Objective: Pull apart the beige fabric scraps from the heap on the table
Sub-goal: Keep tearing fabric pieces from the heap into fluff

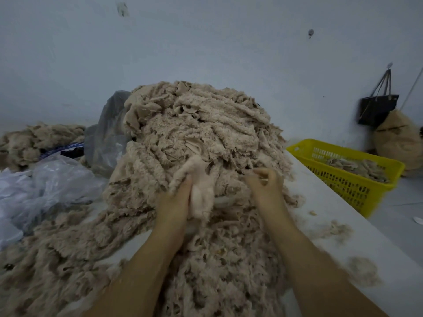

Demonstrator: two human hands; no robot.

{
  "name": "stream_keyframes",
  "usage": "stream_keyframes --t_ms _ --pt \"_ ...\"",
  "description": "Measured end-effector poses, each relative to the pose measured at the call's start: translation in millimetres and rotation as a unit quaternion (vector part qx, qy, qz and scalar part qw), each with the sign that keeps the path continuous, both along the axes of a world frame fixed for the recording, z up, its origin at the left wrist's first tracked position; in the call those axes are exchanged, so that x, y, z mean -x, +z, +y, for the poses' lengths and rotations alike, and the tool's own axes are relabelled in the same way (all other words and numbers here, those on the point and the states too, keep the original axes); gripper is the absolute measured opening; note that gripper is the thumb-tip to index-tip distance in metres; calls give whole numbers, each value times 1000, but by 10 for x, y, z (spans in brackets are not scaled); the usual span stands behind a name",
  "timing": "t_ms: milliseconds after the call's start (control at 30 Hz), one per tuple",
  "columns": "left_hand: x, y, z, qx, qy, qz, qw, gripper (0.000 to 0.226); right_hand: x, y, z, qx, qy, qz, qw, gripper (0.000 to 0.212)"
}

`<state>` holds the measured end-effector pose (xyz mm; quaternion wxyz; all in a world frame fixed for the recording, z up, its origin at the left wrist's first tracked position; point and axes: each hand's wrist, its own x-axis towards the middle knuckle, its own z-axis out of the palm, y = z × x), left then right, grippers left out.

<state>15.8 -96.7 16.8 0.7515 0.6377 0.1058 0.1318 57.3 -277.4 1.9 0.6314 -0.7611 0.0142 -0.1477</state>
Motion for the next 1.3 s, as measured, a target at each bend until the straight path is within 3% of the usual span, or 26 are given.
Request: stream_keyframes --t_ms 67,100,200,267,333,467,567,700,800,900,1000,1033,1100,1133,1200,1267,1300 --pt "-6 -56 -63 -111 12 -7 994 38 39 28 123 49 58 -46 996 50" --pt "-12 -92 -59 -159 12 -16 987 37 80 55 172 53 95 -61 992 53" --pt "30 -162 -69 -311 -55 -53 947 40 237 68 313 83 212 -49 972 13" --pt "55 -196 -116 -356 -104 -87 924 39 255 -9 359 111 224 -63 966 19" --pt "26 -234 -127 -367 -98 -108 919 37 216 -7 363 92 160 -75 980 23" --pt "-101 -231 -30 -445 -4 -102 890 32 135 66 272 -116 -10 -33 993 47" --pt "-125 -203 -21 -446 58 -94 888 30 101 77 231 -140 -96 -10 985 67" --pt "-140 -207 76 -448 106 -75 885 25 40 101 179 -192 -175 -37 965 64" --pt "-178 -251 268 -447 131 -29 885 19 -29 129 -27 -283 -237 -14 929 59" --pt "-213 -253 370 -397 122 1 910 19 -102 126 -295 -330 -291 3 898 58" --pt "-161 -202 312 -370 80 -30 925 28 -106 117 -350 -308 -300 -23 903 59" --pt "-158 -178 277 -321 94 -40 941 33 -104 109 -334 -298 -294 -34 908 58" --pt "-188 -108 268 -100 143 -25 984 42 -92 99 -281 -271 -275 -45 921 47" --pt "-203 -86 301 40 140 -18 989 39 -84 96 -263 -257 -270 -46 927 41" --pt "-214 -88 416 278 97 -34 955 28 -78 68 -259 -258 -281 -37 924 41" --pt "-195 -107 525 383 74 -34 920 33 -54 61 -272 -274 -299 -27 914 50" --pt "-183 -132 552 384 79 -26 920 35 -54 53 -273 -269 -304 -30 913 52"
